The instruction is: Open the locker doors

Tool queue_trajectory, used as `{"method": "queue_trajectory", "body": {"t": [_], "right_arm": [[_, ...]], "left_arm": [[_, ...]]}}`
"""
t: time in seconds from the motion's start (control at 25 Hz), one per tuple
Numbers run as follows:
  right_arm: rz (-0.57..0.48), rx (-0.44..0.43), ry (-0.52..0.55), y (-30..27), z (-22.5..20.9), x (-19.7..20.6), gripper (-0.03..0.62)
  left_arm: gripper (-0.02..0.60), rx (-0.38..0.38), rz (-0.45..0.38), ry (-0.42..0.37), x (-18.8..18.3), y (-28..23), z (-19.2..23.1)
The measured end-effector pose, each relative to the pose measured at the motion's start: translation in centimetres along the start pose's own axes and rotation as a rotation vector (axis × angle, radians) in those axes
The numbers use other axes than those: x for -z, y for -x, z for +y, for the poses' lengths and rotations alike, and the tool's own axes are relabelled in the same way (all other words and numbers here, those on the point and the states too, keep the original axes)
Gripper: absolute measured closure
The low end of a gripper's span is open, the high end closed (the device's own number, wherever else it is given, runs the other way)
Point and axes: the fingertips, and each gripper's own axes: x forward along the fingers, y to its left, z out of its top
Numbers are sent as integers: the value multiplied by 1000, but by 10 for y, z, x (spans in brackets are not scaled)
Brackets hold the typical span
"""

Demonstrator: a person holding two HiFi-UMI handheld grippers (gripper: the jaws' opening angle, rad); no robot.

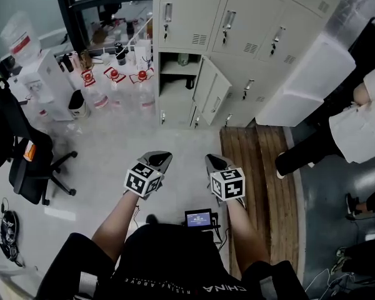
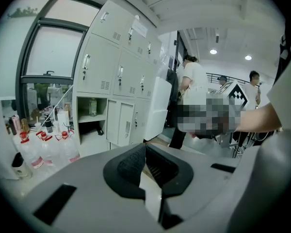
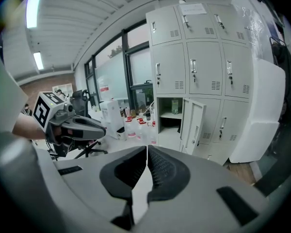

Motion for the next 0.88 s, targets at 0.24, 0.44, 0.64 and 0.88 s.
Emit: {"method": "queue_trajectory", "body": {"t": [0.24, 0.44, 0.64, 0.88], "right_arm": [[-4, -10, 12, 0, -3, -2, 559], [-3, -24, 24, -5, -2, -4, 559], [2, -31, 26, -6, -2, -2, 559], [6, -33, 31, -7, -5, -1, 559]], "left_arm": [[561, -13, 4, 4, -5, -8, -4], [561, -15, 11, -8, -6, -13, -5], [561, -9, 17, -8, -4, -13, -8], [561, -13, 23, -14, -3, -17, -8]]}}
